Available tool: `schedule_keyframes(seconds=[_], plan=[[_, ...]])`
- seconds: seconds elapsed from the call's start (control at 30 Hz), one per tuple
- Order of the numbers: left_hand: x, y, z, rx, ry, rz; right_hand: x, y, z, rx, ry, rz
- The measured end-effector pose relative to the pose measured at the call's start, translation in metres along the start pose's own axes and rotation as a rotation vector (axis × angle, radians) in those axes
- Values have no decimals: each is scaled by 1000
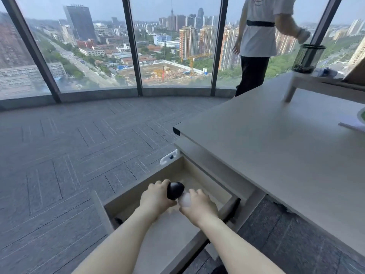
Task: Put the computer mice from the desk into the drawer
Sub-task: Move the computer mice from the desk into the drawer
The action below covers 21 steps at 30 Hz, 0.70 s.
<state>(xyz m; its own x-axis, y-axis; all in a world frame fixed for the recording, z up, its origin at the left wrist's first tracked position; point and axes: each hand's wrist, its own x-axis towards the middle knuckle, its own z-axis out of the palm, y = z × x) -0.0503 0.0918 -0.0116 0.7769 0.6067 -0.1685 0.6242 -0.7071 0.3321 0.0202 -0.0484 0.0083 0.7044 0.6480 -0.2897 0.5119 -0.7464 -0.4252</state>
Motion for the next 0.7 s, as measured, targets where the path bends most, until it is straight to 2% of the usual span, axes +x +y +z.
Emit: schedule_keyframes(seconds=[0.23,0.4,0.53,0.7], plan=[[21,-13,59,48,-58,-185,40,12,42,-319,-145,95],[23,-6,60,84,-47,-209,44,11,40,-328,-186,172],[18,9,30,-10,91,-173,25,12,8,-219,1,59],[1,67,-25,-302,358,139,-28,15,-59,38,343,-113]])
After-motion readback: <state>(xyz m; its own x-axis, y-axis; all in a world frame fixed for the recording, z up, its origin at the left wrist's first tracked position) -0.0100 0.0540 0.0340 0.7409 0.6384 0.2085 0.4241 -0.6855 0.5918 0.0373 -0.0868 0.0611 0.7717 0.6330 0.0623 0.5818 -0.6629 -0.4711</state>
